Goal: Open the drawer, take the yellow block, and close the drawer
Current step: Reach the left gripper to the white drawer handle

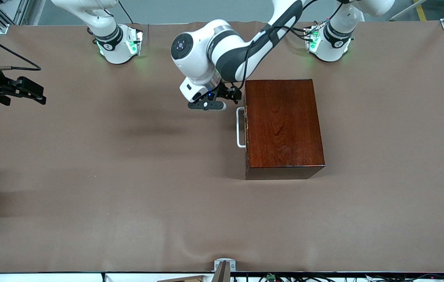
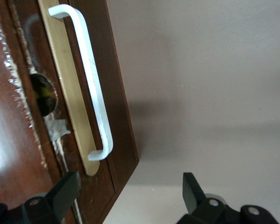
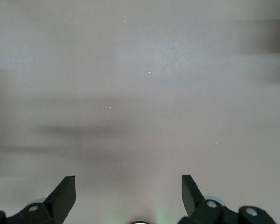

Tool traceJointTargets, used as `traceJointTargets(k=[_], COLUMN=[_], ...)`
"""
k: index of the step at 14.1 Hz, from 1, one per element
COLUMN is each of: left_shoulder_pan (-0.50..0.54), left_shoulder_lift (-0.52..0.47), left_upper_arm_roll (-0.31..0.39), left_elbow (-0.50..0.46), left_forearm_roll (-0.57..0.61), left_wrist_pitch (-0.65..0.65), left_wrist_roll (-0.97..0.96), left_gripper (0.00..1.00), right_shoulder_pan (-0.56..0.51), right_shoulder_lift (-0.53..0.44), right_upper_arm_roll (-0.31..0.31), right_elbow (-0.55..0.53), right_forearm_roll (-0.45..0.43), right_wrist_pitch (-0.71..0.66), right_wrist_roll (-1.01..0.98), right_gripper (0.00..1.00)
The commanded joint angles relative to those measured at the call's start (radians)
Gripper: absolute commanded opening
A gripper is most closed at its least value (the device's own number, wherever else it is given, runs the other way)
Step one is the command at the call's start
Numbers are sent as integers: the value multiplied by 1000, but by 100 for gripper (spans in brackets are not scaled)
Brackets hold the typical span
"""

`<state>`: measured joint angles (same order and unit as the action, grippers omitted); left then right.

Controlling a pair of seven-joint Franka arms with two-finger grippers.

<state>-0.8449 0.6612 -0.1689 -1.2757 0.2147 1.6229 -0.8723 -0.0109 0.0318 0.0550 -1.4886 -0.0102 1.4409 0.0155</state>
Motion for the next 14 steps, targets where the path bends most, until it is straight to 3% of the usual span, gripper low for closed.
traceJointTargets(k=[1,14], left_shoulder_pan=[0,21], left_shoulder_lift=[38,110], left_upper_arm_roll=[5,32], left_elbow=[26,19], left_forearm_roll=[51,65], left_wrist_pitch=[-6,113], left_wrist_roll=[-11,-63], left_gripper=[100,100], right_shoulder_pan=[-3,-15], right_shoulder_lift=[-3,13], right_upper_arm_roll=[5,3], right_elbow=[-1,-4], right_forearm_roll=[13,13], right_wrist_pitch=[1,27], right_wrist_roll=[4,4], right_gripper=[100,100])
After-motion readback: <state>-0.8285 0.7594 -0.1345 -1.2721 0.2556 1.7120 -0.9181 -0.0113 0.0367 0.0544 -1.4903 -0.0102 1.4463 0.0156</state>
